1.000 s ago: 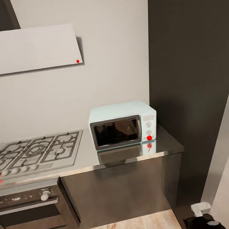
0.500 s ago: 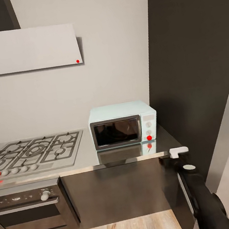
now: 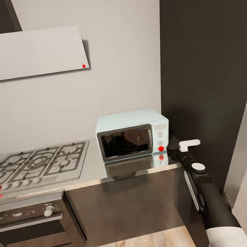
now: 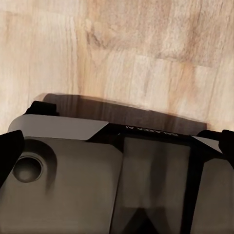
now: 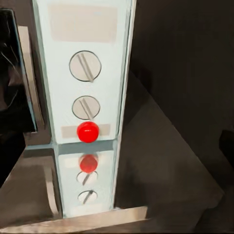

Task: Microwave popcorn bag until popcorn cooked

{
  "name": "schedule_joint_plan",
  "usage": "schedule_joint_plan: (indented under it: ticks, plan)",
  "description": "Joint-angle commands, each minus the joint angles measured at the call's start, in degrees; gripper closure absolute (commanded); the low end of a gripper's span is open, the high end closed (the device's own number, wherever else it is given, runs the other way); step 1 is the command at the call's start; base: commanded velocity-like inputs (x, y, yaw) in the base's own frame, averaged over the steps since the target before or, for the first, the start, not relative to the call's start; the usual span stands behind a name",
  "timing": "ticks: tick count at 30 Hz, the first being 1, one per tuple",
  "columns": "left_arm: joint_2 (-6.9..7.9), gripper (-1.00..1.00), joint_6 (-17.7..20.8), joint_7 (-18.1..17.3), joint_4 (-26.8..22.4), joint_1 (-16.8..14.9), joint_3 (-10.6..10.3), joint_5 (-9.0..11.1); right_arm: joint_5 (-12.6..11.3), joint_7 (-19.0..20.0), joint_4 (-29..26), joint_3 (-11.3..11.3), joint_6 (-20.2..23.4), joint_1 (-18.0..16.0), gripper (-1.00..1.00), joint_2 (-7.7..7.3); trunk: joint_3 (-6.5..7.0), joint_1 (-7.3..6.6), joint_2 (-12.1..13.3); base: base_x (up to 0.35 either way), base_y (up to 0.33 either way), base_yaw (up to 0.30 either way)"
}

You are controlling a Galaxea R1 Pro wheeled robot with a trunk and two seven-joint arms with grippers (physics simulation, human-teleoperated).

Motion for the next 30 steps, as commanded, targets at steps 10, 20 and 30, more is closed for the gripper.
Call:
schedule_joint_plan:
  ticks: [10, 20, 30]
  plan:
    - [0.31, -1.0, -0.2, -0.2, 0.1, -0.1, -0.5, 0.7, -0.3, 4.5, 2.1, 0.1, 0.7, 0.0, -1.0, 0.05, -0.07, 0.0, -0.1, 0.0, 0.0, 0.0]
    - [0.41, -1.0, -0.3, -0.2, 0.1, -0.1, -0.5, 0.6, -0.3, 9.2, 2.1, -0.1, 0.8, 0.0, -1.0, 0.05, -0.07, 0.0, -0.1, 0.122, 0.0, 0.0]
    - [0.41, -1.0, -0.3, -0.2, 0.1, -0.1, -0.5, 0.7, -0.4, 9.2, 3.9, -0.5, 0.3, 0.0, -1.0, 0.05, -0.07, 0.0, -0.1, 0.183, 0.0, 0.0]
